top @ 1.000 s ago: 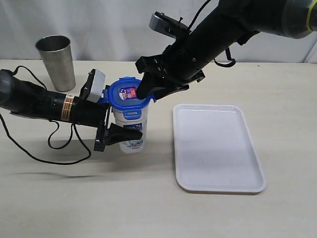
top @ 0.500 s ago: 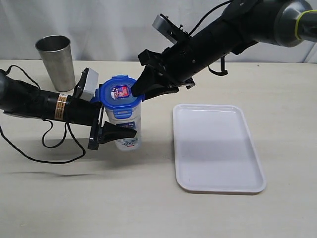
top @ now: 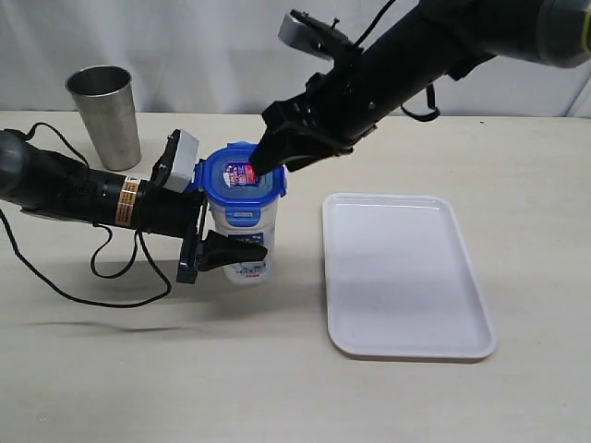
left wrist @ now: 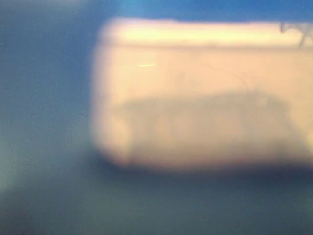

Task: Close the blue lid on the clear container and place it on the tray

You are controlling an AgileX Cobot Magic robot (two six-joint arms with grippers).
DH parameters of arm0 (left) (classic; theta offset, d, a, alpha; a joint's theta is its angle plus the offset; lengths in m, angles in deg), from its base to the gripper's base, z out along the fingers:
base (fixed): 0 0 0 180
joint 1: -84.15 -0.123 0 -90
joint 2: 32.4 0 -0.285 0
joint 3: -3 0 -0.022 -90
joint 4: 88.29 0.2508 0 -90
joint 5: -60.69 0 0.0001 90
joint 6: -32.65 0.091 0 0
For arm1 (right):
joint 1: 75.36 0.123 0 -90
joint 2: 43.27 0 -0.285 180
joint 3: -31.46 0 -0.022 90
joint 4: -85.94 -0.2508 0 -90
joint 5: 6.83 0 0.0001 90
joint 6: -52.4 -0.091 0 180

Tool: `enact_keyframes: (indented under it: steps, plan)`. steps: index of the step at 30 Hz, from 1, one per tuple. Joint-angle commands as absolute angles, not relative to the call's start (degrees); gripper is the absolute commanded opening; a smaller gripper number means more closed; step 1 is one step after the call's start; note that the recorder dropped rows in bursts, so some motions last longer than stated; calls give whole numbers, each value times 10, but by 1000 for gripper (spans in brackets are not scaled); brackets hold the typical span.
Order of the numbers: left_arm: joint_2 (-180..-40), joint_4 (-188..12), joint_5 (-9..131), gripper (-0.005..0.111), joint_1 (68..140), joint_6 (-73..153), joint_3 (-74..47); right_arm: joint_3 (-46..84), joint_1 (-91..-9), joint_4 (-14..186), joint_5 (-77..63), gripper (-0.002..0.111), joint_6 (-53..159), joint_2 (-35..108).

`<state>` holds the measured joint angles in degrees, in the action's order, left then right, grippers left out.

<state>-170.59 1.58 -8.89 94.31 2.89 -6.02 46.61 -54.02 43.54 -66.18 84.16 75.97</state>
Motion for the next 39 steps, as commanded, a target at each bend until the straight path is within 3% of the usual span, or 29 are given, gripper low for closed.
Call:
enact_keyframes:
  steps: [1,10,14,23,39]
  plan:
    - [-1700,10,-93,0,946,28,-60,465,-540,445,-650,56,864,708]
    - [-1700,10,-93,0,946,27,-60,465,-508,469,-662,52,965,635]
    - [-1700,10,-93,0,946,27,-60,465,-431,597,-647,43,981,619]
    - [-1700,10,-93,0,946,27,-60,431,-294,876,-569,42,907,620]
    - [-1700,8,-93,0,946,27,-60,344,-286,957,-484,42,887,630]
